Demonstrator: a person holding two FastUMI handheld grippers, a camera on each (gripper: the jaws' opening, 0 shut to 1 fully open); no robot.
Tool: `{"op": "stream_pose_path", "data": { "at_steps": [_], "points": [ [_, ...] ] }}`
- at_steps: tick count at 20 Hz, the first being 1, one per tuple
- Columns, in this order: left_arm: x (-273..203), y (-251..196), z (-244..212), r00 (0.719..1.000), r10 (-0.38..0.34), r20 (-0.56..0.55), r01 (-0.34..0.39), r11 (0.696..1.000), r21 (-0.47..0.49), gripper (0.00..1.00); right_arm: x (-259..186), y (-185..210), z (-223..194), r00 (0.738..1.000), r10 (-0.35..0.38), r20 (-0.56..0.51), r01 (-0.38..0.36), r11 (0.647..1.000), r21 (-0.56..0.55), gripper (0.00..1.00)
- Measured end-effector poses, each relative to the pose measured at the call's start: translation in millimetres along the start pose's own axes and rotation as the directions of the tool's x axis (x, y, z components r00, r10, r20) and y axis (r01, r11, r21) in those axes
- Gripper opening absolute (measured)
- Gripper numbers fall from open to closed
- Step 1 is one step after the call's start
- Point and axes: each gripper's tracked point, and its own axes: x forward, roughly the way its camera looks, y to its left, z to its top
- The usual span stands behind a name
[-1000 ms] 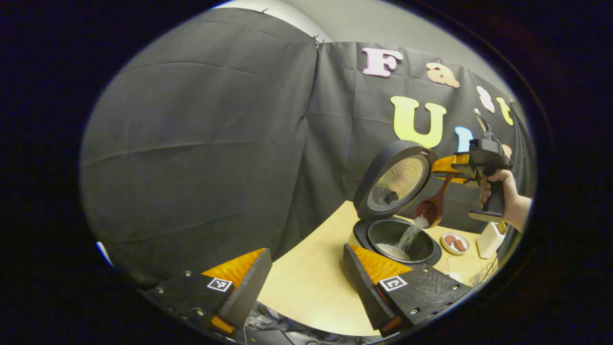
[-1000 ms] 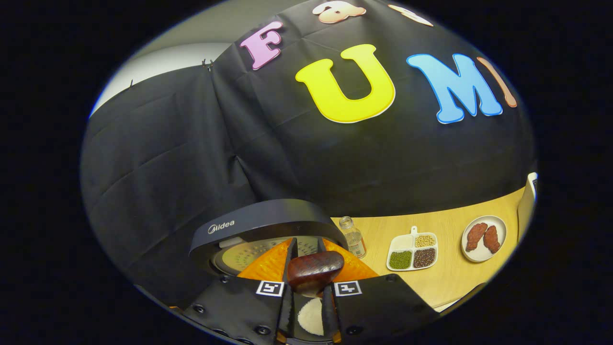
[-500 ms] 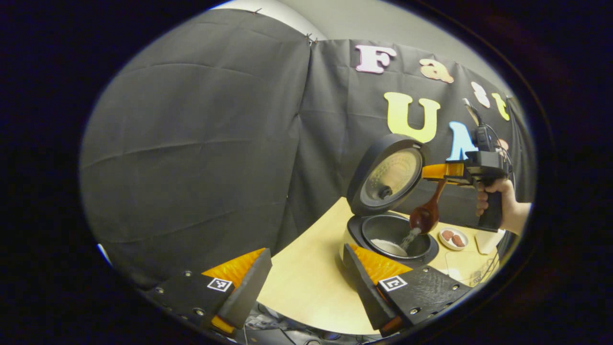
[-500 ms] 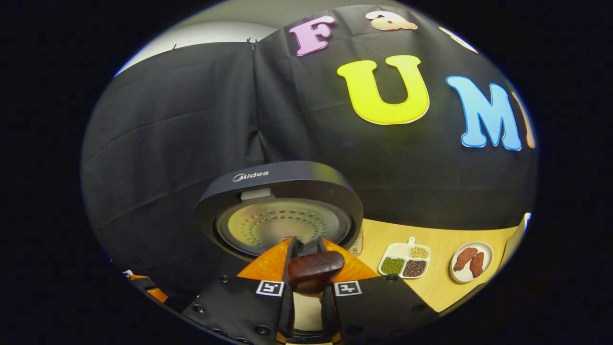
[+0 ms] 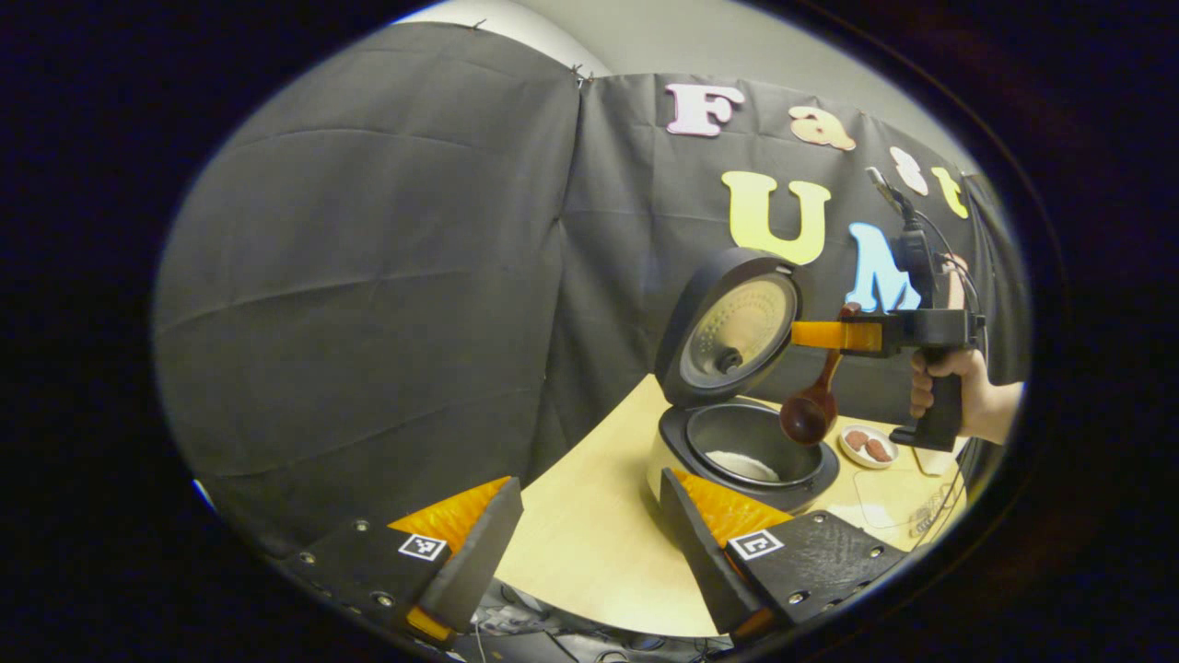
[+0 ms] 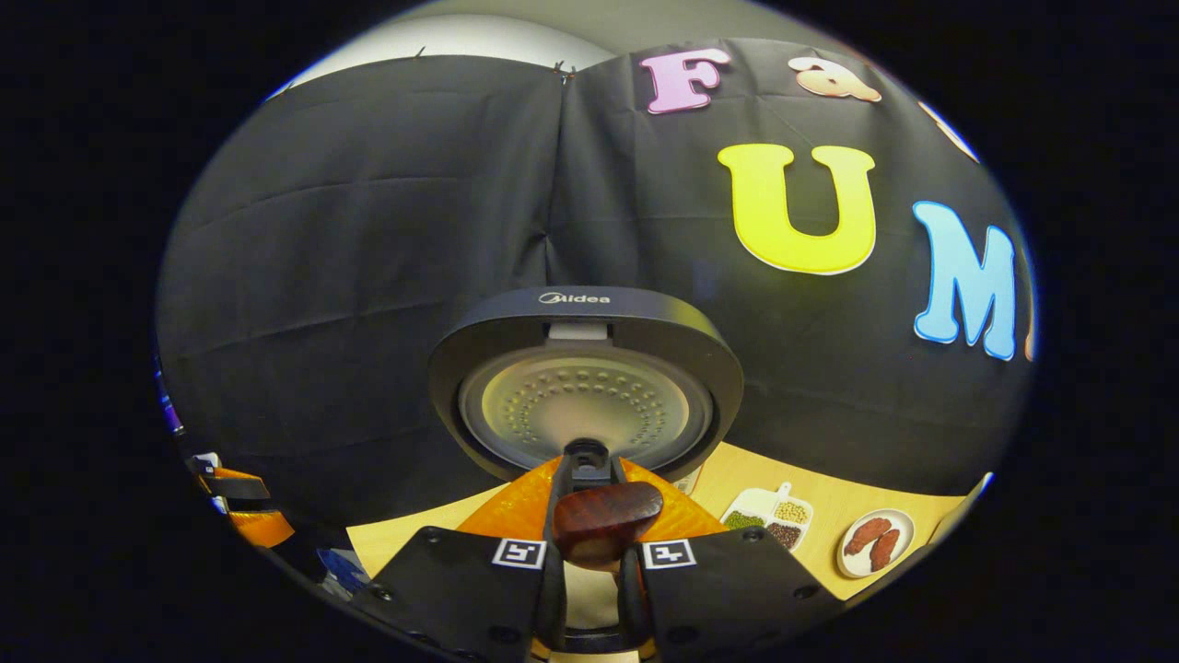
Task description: Close the left gripper, press the button to open the rice cooker; take a wooden spoon from the chopstick holder with the right hand, scoop a spoonful of rice and pour it into the rice cooker, then put the wooden spoon back into the chopstick holder.
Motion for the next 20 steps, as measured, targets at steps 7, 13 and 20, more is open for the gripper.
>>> {"op": "stream_pose_path", "data": {
  "at_steps": [7, 13, 20],
  "points": [
    [10, -41, 5, 0.994, -0.109, 0.004, 0.109, 0.994, 0.029, 0.94, -59, -30, 33, 0.992, -0.091, 0.087, 0.094, 0.995, -0.025, 0.24],
    [28, -91, 9, 0.977, -0.213, -0.008, 0.213, 0.973, 0.086, 0.95, -138, -110, 39, 0.956, -0.268, 0.115, 0.258, 0.961, 0.096, 0.24],
    [20, -166, 17, 0.972, -0.236, -0.010, 0.236, 0.966, 0.102, 0.94, -249, -238, -20, 0.881, -0.473, 0.021, 0.443, 0.840, 0.311, 0.24]
  ]
}}
